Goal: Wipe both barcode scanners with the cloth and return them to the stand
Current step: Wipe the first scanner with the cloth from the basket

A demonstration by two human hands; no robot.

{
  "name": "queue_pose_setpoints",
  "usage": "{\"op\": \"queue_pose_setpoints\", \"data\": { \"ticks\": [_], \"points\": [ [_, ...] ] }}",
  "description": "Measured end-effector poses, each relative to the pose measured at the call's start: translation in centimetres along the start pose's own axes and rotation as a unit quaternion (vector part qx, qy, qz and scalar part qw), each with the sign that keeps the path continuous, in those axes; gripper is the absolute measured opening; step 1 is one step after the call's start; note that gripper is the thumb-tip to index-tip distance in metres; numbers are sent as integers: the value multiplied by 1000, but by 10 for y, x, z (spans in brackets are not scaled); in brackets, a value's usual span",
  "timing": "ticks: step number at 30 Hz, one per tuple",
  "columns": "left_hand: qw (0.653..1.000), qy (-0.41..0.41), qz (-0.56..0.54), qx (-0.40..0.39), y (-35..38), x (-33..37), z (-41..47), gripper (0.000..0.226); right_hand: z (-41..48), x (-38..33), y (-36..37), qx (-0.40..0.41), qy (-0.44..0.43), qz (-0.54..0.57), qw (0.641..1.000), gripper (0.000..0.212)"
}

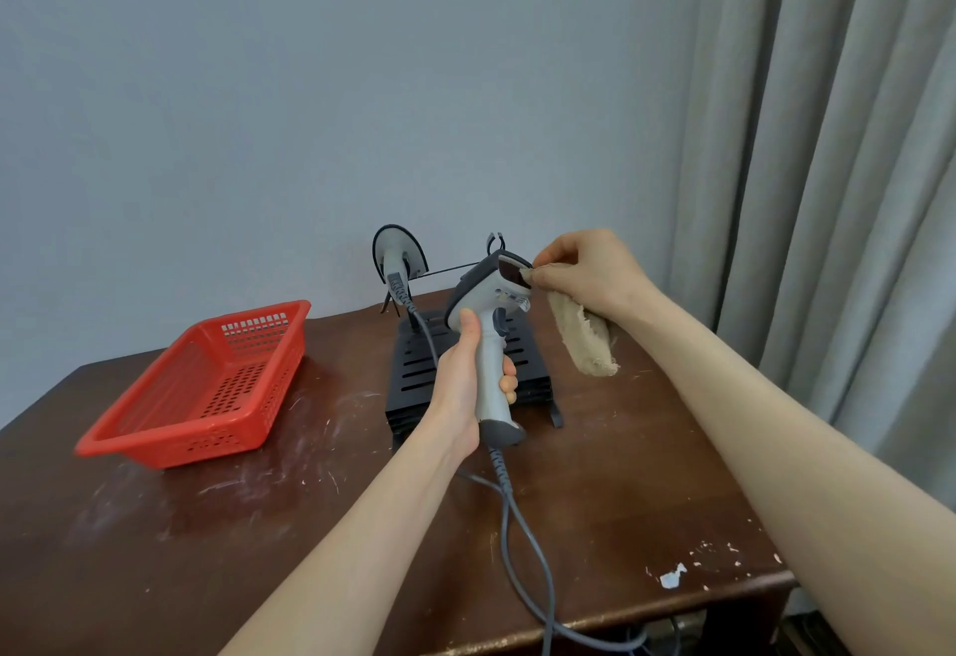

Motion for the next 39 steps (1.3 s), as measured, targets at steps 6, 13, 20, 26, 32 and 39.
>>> {"op": "queue_pose_setpoints", "data": {
  "ticks": [6, 13, 20, 26, 32, 39],
  "points": [
    [1000, -4, 1, -8, 3, -2, 0, 54, 1, -5, 2, 29, -15, -45, 998, 5],
    [1000, -5, 16, -8, 4, -2, 1, 55, 7, -25, 3, 34, -58, 3, 998, 4],
    [999, -1, 34, 5, -1, -1, 2, 56, 3, -18, 7, -37, -79, -11, 996, 6],
    [999, 2, 44, 5, 2, 0, 3, 54, 3, 2, 0, 4, -23, -70, 997, 5],
    [998, 13, 56, 14, 2, 6, 5, 54, 6, 7, 0, 1, -3, -130, 992, 7],
    [999, 14, 41, 31, 1, 13, 5, 54, 6, 13, 6, -26, -4, -141, 990, 11]
  ]
}}
Point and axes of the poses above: each hand's wrist, its own z-axis towards the middle knuckle, its own y-axis out of the palm, x = y × z, the point moved 7 cm from there along z, towards the middle knuckle, and after that the axes turned 14 degrees about -y, right-handed, at the moved point
